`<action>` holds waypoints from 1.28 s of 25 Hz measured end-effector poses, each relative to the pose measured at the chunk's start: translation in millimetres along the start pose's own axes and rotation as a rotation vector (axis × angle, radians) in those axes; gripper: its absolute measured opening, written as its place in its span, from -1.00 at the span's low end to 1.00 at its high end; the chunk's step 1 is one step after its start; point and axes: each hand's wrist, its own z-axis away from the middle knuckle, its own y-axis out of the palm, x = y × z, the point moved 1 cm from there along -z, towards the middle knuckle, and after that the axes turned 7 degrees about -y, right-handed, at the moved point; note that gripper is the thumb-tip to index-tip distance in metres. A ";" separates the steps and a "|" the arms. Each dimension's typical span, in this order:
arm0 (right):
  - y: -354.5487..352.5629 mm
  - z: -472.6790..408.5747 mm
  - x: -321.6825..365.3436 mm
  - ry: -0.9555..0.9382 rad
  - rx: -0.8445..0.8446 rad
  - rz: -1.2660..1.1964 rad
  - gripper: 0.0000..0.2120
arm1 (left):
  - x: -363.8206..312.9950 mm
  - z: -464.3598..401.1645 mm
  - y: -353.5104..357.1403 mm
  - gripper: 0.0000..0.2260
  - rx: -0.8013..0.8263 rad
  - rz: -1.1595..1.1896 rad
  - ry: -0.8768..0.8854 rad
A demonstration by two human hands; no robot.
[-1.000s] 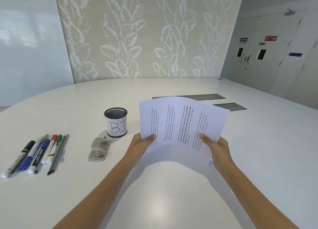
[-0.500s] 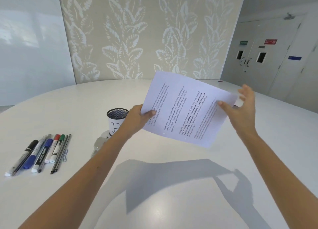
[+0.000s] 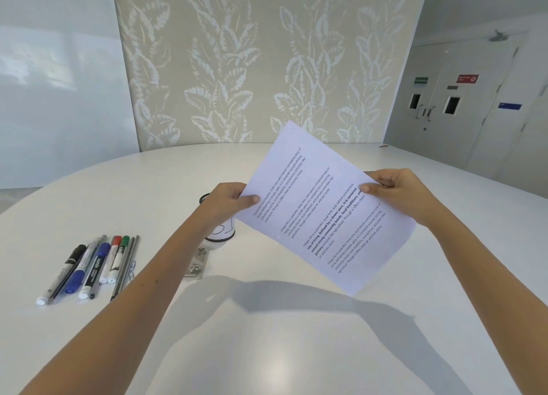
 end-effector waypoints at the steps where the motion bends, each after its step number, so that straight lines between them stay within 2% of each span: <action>1: 0.5 3.4 -1.3 0.014 -0.027 -0.044 -0.79 | 5.4 0.7 -3.3 -0.80 -0.070 0.028 0.003; 4: 4.0 14.7 -5.6 0.056 -0.140 -0.158 -0.92 | 19.0 4.9 0.5 -0.56 -0.219 0.093 -0.099; 6: 10.5 22.0 -10.6 0.084 -0.215 -0.229 -0.94 | 24.9 10.4 17.8 -0.49 -0.190 0.185 -0.210; 10: 28.2 35.0 -36.7 0.195 -0.266 -0.321 -0.89 | 33.7 19.1 62.9 -0.79 0.060 0.289 -0.339; 12: 35.4 40.2 -56.2 0.263 -0.282 -0.345 -0.90 | 42.6 16.9 81.6 -0.88 0.079 0.280 -0.339; 15: 39.0 43.2 -90.2 0.355 -0.283 -0.338 -0.86 | 52.6 7.1 101.8 -0.93 0.020 0.261 -0.361; 20: 33.6 39.1 -139.8 0.454 -0.215 -0.311 -0.97 | 59.6 -14.5 135.8 -0.98 -0.055 0.210 -0.451; 24: 23.3 29.5 -188.2 0.475 -0.138 -0.241 -0.80 | 63.9 -37.4 173.8 -0.92 -0.138 0.053 -0.473; 27: 13.3 25.1 -211.2 0.471 -0.111 -0.152 -0.70 | 62.1 -47.1 200.5 -0.95 -0.207 0.010 -0.492; 30: 2.5 23.0 -228.4 0.414 -0.057 -0.063 -0.69 | 60.2 -56.0 221.6 -0.83 -0.308 -0.053 -0.487; 32: -2.2 20.3 -237.0 0.381 -0.029 -0.006 -0.67 | 61.4 -63.2 228.3 -0.75 -0.367 -0.216 -0.458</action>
